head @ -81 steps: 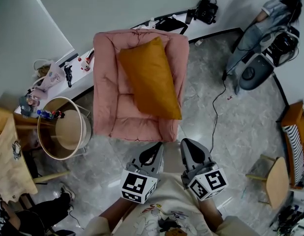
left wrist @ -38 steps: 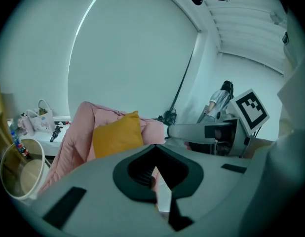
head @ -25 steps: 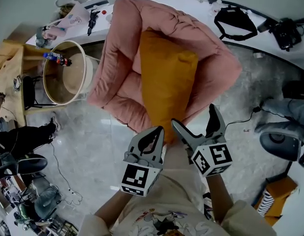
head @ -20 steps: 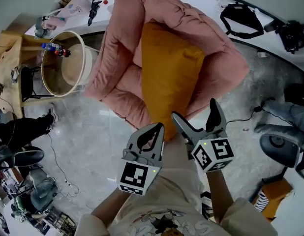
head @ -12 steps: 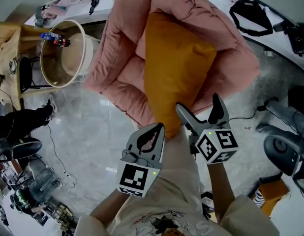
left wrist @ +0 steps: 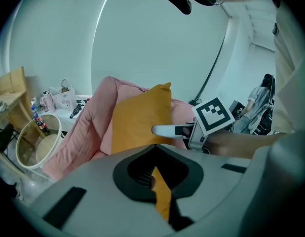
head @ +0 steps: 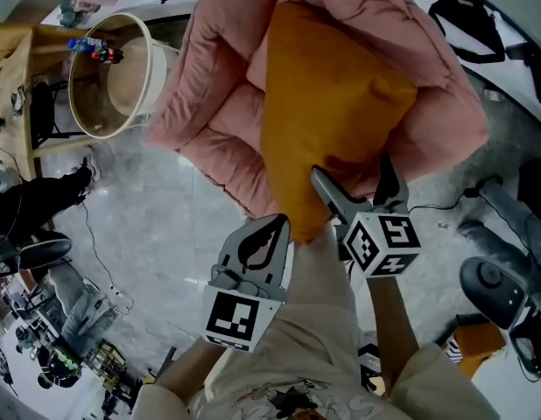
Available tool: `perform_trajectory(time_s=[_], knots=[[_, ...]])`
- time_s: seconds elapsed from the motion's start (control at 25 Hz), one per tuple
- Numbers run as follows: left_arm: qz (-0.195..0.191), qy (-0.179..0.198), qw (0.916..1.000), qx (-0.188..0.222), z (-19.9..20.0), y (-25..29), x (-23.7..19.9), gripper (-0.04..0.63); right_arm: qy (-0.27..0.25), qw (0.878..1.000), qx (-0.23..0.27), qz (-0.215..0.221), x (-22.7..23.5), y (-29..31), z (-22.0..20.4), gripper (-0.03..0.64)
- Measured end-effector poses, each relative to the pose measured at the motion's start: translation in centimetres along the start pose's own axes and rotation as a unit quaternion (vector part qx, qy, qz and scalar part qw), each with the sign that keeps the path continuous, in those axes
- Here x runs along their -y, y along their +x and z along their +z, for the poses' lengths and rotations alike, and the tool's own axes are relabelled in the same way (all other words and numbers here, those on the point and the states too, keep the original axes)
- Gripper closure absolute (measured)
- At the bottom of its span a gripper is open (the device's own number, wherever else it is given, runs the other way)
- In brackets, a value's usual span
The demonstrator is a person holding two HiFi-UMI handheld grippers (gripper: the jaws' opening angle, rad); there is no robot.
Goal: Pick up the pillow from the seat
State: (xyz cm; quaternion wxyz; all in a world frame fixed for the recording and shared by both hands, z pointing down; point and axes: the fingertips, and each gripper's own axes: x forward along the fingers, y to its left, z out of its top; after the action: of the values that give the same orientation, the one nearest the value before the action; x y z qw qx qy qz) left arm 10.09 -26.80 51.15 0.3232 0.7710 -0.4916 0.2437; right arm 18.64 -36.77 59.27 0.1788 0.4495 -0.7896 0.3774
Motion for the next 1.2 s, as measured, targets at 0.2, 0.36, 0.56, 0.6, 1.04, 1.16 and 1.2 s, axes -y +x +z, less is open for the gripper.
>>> perform_trajectory(time_s=[0.2,0.36,0.56,0.6,1.04,1.16,1.2], knots=[[0.010,-0.025,0.9994,-0.020,-0.9,0.7,-0.6,0.591,0.010,1.000,-0.010,0.000,0.3,1.9,-0.8,0.034],[0.011,-0.031,0.9991,-0.026,-1.6,1.2,-0.9,0.591,0.008,1.000,-0.020,-0.014,1.0,3.2,-1.6,0.034],[0.017,-0.042,0.9984,-0.034,-2.4,1.7,-1.5,0.591,0.013,1.000,-0.027,-0.010,1.5,4.6,-1.9,0.034],[0.019,-0.043,0.9982,-0.036,-2.6,1.9,-1.6,0.591,0.012,1.000,-0.026,-0.007,1.5,4.8,-1.9,0.034],[0.026,-0.067,0.9969,-0.031,-3.0,3.2,-2.7,0.591,0.011,1.000,-0.014,-0.001,1.9,6.6,-1.3,0.034],[0.028,-0.074,0.9965,-0.027,-2.9,3.8,-3.0,0.591,0.008,1.000,-0.012,-0.001,2.2,6.8,-1.1,0.032],[0.029,-0.075,0.9965,-0.025,-2.9,4.0,-3.1,0.591,0.007,1.000,-0.011,-0.002,2.3,7.1,-1.1,0.034]])
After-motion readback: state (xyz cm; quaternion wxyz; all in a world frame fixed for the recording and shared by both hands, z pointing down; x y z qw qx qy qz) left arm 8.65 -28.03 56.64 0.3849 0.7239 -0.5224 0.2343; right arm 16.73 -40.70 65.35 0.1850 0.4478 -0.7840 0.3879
